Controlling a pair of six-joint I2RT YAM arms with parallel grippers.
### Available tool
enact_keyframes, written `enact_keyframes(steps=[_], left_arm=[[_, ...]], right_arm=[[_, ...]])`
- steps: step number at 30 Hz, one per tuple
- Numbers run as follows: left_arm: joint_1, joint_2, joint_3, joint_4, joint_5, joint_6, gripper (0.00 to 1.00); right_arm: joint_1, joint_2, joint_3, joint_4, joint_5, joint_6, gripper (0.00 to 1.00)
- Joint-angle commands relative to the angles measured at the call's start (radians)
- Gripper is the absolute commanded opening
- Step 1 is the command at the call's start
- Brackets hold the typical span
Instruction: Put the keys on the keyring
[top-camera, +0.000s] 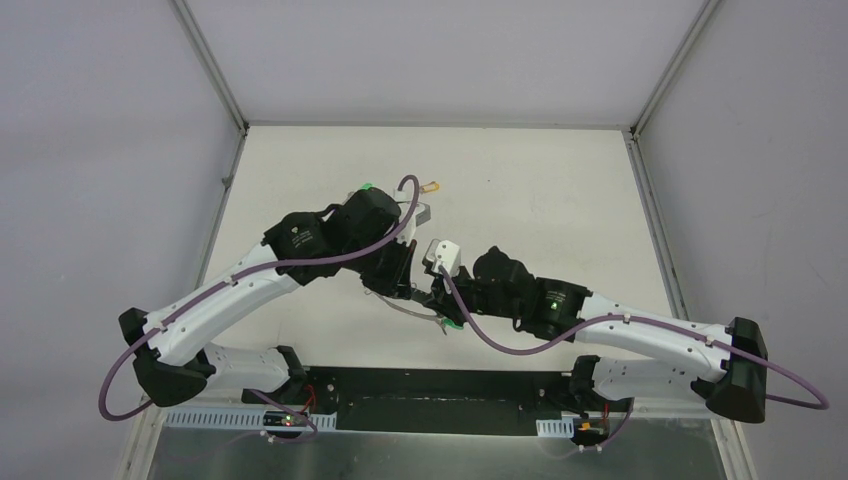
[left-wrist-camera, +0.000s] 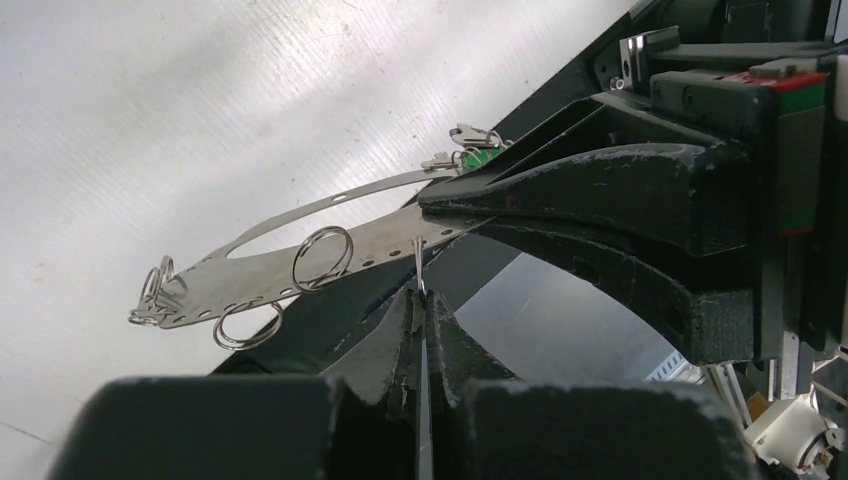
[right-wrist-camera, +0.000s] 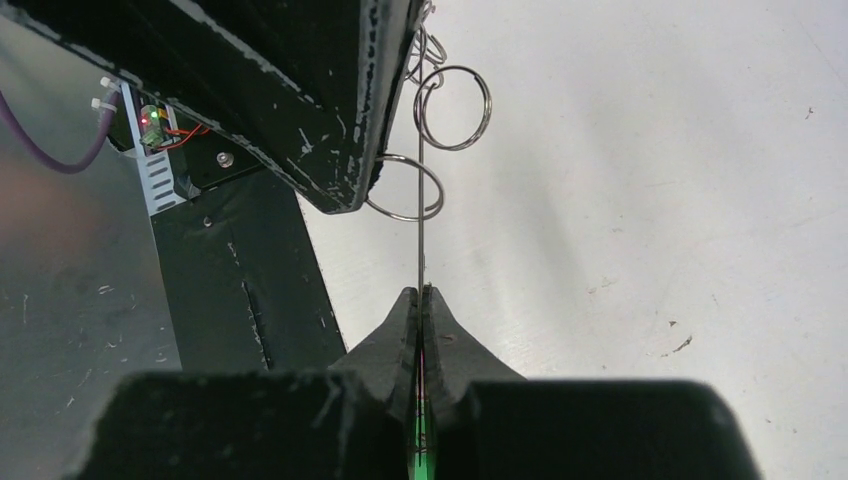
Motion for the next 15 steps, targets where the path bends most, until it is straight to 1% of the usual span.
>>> enact_keyframes(steps=[1,7,9,15], left_arm=[[0.001,0.010,0.057,-0.043,0.003,-0.028,0.00],[0.001,0.026,0.068,-0.047,0.022,-0.033,0.00],[0.002,0.033,0.069,-0.047,0.032,-0.033,0.00],[0.002,0.054,0.071,-0.046,0.049,-0.030,0.00]], right_arm=[[0.009,-0.002,0.058,0.020,0.061,-0.016,0.00],[0.017,0.003,0.062,0.016,0.065,-0.019,0.00],[0.020,0.008,0.067,0.011,0.102,-0.020,0.00],[0.035,0.014,0.074,-0.002,0.128,-0.038,0.00]])
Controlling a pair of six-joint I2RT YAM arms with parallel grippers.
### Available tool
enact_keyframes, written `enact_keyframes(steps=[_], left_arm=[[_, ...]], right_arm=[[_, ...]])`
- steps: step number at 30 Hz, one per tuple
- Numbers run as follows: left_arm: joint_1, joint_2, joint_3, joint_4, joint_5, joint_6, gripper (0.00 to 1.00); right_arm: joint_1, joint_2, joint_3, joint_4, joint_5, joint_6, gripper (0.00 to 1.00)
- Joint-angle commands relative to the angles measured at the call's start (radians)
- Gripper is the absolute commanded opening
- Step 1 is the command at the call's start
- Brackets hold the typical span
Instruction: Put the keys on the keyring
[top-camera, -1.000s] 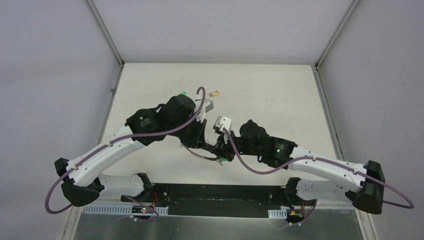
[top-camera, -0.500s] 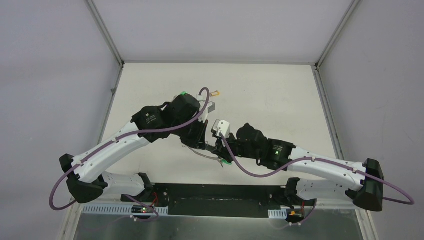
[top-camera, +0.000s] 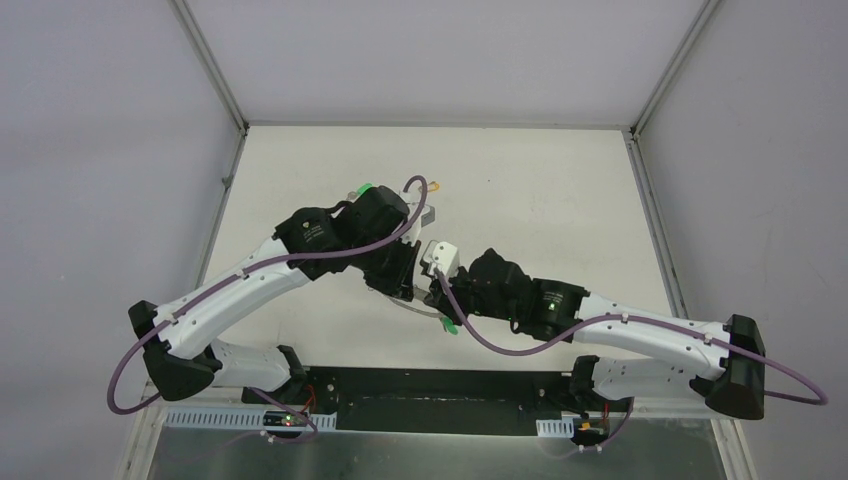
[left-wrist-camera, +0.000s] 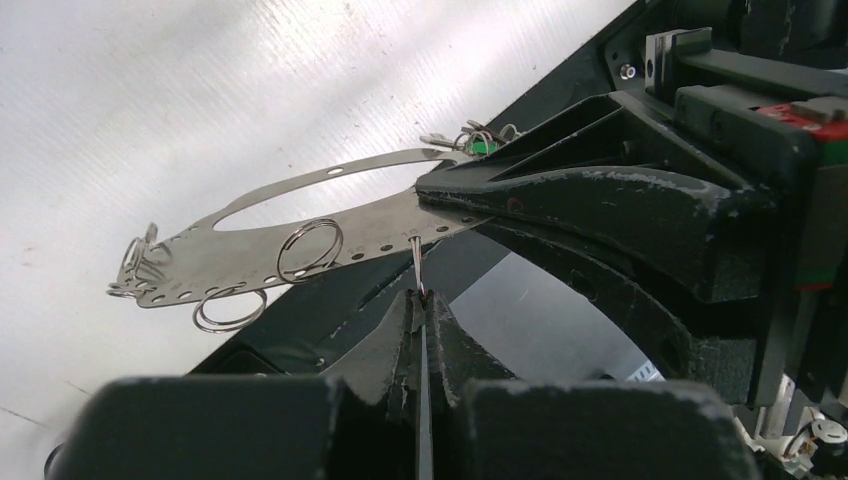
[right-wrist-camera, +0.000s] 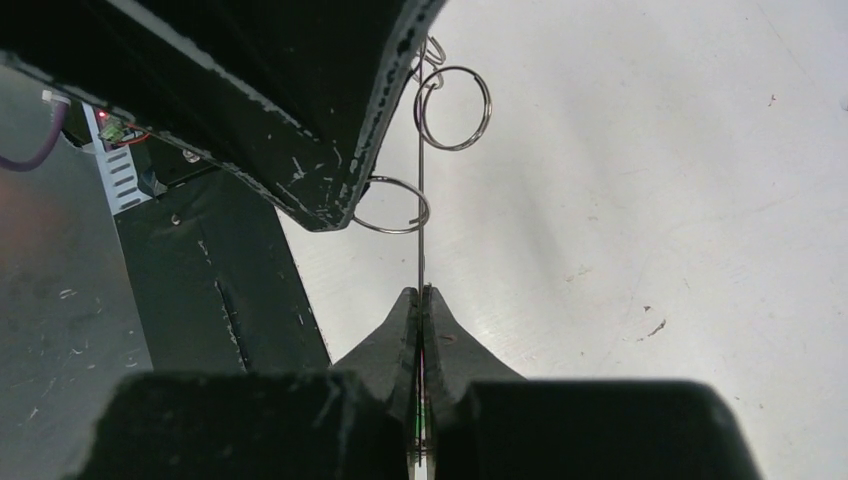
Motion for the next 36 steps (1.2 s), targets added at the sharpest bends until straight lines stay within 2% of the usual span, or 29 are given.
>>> enact_keyframes(steps=[1,11,22,24,28,30,32,36], left_arm=[[0.002,0.008,0.042,-0.007,0.037,-0.014,0.00],[0.002,0.011,0.037,-0.012,0.064,-0.015,0.00],[0.002,0.042,0.081,-0.101,0.065,-0.016,0.00],[0.002,0.048,0.087,-0.114,0.059,-0.015,0.00],[0.002,0.045,0.095,-0.124,0.030,-0.012,0.00],[0.002,0.039,0.099,-0.124,0.019,-0.006,0.00],[0.002,0.034,0.102,-0.124,0.013,0.002,0.00],[0.002,0.033,0.102,-0.124,0.022,0.019,0.00]], right_arm=[[0.015,-0.001,0.059,0.024,0.055,-0.029,0.00],[0.024,0.000,0.057,0.022,0.082,-0.027,0.00],[0.035,-0.007,0.056,0.020,0.132,-0.041,0.00],[0.036,-0.015,0.050,0.031,0.120,-0.045,0.10],[0.035,-0.052,0.017,0.073,0.072,-0.055,0.51],[0.035,-0.084,-0.013,0.099,0.053,-0.061,0.66],[0.035,-0.124,-0.047,0.128,0.036,-0.072,0.75],[0.035,-0.224,-0.125,0.212,0.006,-0.114,0.82]])
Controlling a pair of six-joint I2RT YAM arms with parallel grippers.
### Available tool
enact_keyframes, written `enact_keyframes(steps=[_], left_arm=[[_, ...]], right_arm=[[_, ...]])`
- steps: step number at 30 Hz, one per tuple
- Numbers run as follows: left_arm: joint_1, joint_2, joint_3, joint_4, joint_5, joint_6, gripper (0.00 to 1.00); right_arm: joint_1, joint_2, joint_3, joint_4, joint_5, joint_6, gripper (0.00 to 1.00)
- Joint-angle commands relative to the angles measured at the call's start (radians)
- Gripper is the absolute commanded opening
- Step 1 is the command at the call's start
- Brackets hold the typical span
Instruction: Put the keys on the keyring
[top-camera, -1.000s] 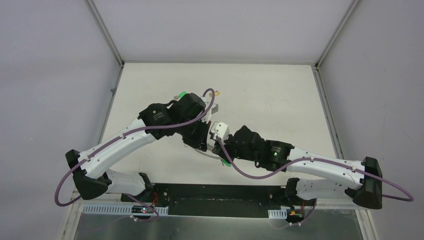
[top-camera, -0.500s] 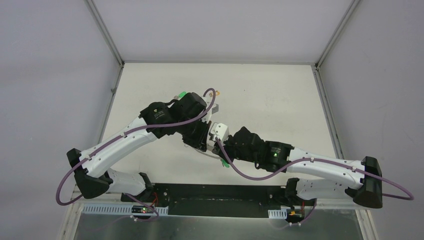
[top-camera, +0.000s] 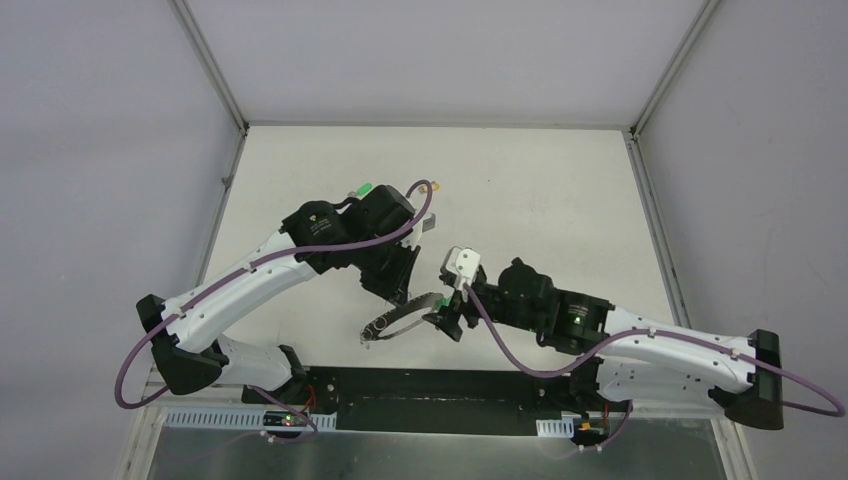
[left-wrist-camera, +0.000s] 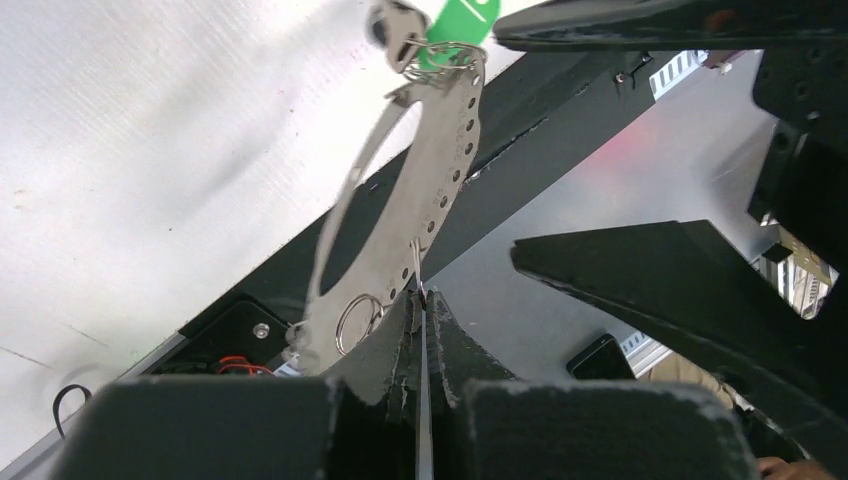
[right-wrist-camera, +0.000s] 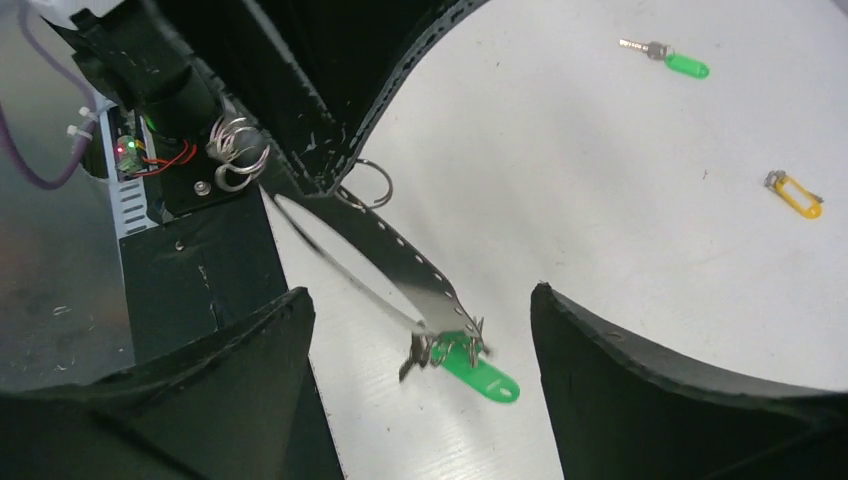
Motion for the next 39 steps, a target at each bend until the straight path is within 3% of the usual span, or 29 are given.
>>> enact_keyframes(steps=[1,7,17,20,25,35,39], left_arm=[[0.002,-0.020,0.044,0.002,-0.004,0.016,0.00],[0.001,-0.017,0.048,0.001,-0.008,0.013,0.00],[0.002,-0.011,0.057,0.006,0.010,0.007,0.00],[0.001,-0.011,0.053,0.007,0.016,0.005,0.00],[0.001,-0.016,0.045,0.014,0.014,0.000,0.00],[0.002,-0.027,0.032,0.025,0.011,-0.003,0.00],[0.001,-0.029,0.025,0.025,0.010,-0.004,0.00]], right_arm=[[-0.002,-0.121,-0.073,0.150,-0.070,-0.050,0.84],[-0.021,-0.183,-0.106,0.159,-0.138,-0.062,0.86],[-0.021,-0.033,-0.052,0.156,-0.197,-0.097,0.82],[-0.021,0.009,-0.034,0.168,-0.199,-0.107,0.72],[-0.021,0.056,-0.029,0.179,-0.167,-0.097,0.44],[-0.021,0.101,-0.001,0.180,-0.091,-0.070,0.21],[-0.022,0.117,0.017,0.169,-0.099,-0.071,0.00]])
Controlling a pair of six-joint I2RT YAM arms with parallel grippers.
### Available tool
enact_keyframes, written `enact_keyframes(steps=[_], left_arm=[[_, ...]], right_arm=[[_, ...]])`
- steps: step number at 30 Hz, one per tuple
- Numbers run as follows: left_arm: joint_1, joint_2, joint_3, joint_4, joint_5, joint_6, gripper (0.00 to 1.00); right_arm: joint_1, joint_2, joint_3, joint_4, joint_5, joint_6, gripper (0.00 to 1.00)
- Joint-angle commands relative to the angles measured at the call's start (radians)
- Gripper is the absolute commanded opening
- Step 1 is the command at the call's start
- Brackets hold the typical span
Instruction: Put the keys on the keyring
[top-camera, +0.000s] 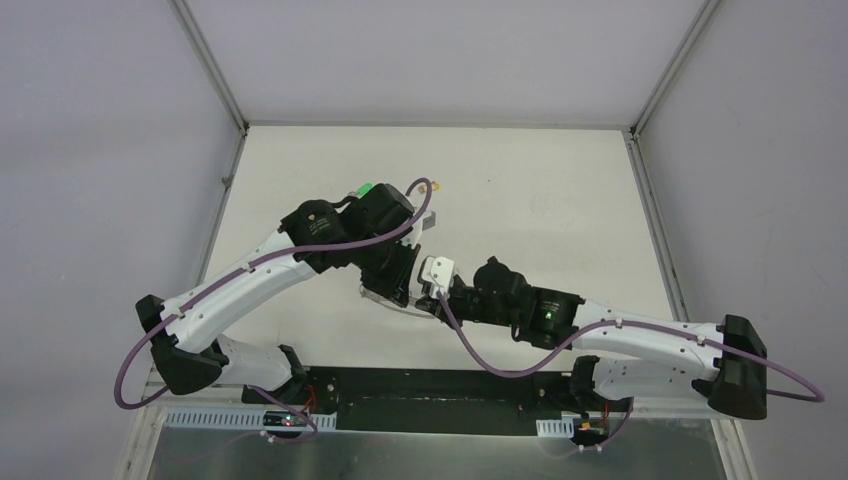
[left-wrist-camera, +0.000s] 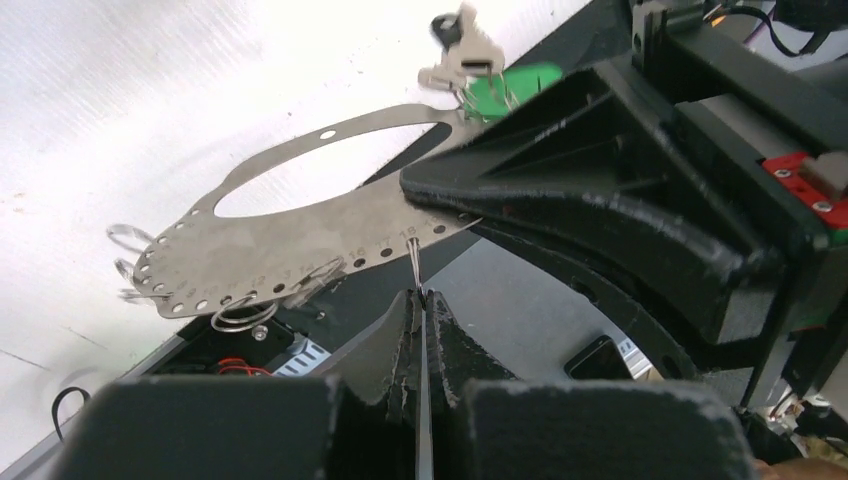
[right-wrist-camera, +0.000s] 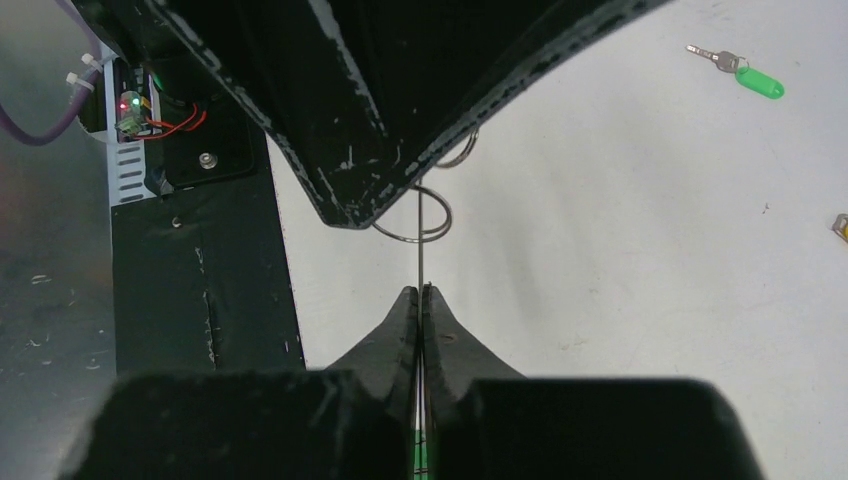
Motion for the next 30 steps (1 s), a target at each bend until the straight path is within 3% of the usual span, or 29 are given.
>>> enact_keyframes(steps=[1,30], left_arm=[[0.001,-0.029,0.011,0.030,0.000,-0.006,0.00],[0.002,-0.025,-0.022,0.019,-0.016,-0.028,0.00]], right_arm=[[-0.003,0.012,0.067,0.030,0.016,0.012,0.00],[0.025,0.019,0.133,-0.052,0.158,-0.018,0.00]])
